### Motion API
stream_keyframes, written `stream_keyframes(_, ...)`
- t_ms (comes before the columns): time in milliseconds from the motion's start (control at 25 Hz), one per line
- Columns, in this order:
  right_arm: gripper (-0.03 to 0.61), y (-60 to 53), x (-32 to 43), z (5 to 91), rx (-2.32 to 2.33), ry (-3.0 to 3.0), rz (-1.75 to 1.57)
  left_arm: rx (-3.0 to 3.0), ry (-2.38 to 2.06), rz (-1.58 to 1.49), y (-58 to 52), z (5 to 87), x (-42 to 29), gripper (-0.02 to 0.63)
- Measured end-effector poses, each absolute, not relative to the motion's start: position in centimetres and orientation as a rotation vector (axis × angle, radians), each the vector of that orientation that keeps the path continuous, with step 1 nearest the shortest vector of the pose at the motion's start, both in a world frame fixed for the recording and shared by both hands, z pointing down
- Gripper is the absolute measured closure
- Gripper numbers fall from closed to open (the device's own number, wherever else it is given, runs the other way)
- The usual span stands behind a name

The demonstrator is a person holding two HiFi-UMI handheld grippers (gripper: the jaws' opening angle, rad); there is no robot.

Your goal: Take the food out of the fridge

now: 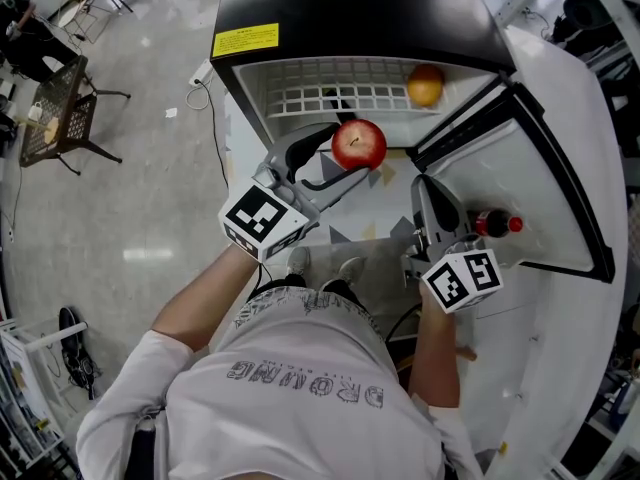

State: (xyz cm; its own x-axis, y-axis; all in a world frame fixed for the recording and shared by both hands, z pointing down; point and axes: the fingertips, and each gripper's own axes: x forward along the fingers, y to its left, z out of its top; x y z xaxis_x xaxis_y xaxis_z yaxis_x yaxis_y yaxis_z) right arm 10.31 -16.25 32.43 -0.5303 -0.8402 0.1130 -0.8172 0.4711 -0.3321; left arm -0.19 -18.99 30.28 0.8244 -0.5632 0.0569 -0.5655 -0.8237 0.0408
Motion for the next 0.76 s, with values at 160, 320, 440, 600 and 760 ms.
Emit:
stream_keyframes(160, 0.578, -16.45, 10.32, 32.39, -1.483, 2.64, -0.543, 2.945, -0.918, 0.067, -19.18, 30.21, -0.18, 0.322)
stream_keyframes(320, 0.578, -16.58, 10.22, 32.43, -1.472, 2.652, -0.536, 2.937, -0.92, 0.074, -19.32, 30.51, -0.15, 0.322)
stream_keyframes(440, 0.578, -16.66, 10.29, 32.55, -1.471, 2.655, -0.542, 2.937, -0.922, 0.076, -19.41, 30.6, -0.07, 0.322)
stream_keyframes(600, 0.578, -16.84, 10.35, 32.64, -1.467, 2.659, -0.547, 2.935, -0.923, 0.084, -19.54, 30.79, -0.03, 0.322)
stream_keyframes(760, 0.578, -17.14, 10.33, 32.73, -1.462, 2.664, -0.543, 2.934, -0.926, 0.086, -19.79, 30.88, -0.01, 0.322)
